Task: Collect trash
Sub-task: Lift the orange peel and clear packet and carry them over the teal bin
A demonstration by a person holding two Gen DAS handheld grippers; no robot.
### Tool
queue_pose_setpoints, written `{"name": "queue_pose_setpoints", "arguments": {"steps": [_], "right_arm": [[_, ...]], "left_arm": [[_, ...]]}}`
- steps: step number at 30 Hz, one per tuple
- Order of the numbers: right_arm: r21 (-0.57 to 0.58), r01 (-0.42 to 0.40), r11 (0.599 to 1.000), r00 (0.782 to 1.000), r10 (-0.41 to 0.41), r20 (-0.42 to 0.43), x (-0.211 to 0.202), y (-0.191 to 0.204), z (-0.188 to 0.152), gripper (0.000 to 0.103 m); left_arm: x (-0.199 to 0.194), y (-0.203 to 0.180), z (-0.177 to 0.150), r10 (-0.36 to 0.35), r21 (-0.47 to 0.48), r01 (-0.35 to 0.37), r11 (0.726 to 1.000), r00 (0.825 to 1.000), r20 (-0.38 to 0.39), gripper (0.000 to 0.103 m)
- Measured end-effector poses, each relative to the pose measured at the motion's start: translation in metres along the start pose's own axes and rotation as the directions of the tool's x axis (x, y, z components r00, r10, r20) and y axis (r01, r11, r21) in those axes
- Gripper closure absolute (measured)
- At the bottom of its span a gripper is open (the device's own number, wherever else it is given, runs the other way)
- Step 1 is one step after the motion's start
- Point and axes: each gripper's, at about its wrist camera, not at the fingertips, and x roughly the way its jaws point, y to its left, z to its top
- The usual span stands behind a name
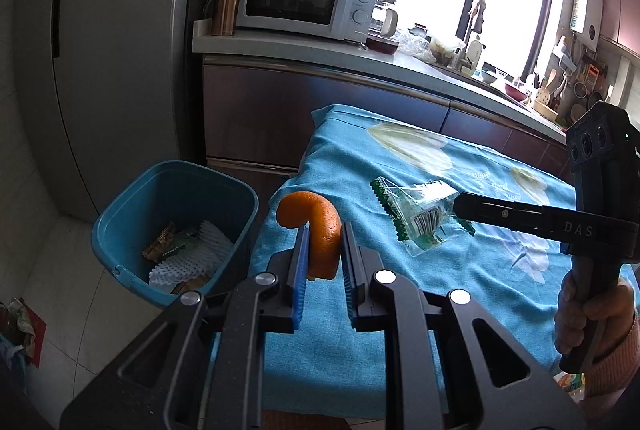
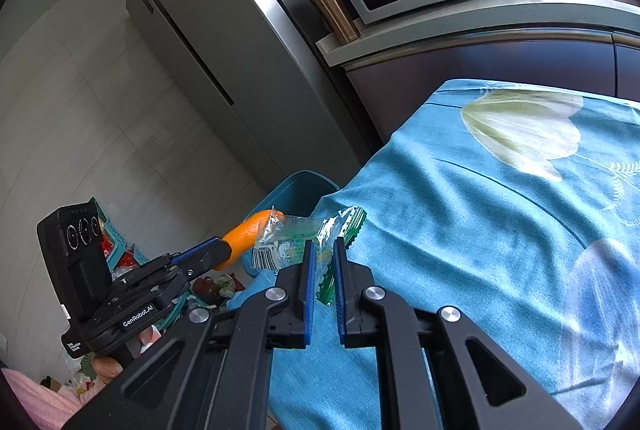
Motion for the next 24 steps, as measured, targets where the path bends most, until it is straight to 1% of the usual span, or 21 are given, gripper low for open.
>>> {"name": "queue_pose_setpoints", "arguments": {"steps": [24], "right_arm": [[-0.030,-0.035,0.999,0.999,0.035,-0.028,0.021,0.009,0.015,0.095]], "left_arm": [[-0.002,0.017,0.007,0.050,-0.017,-0.049,0.999,0.999,0.020,0.087]]}}
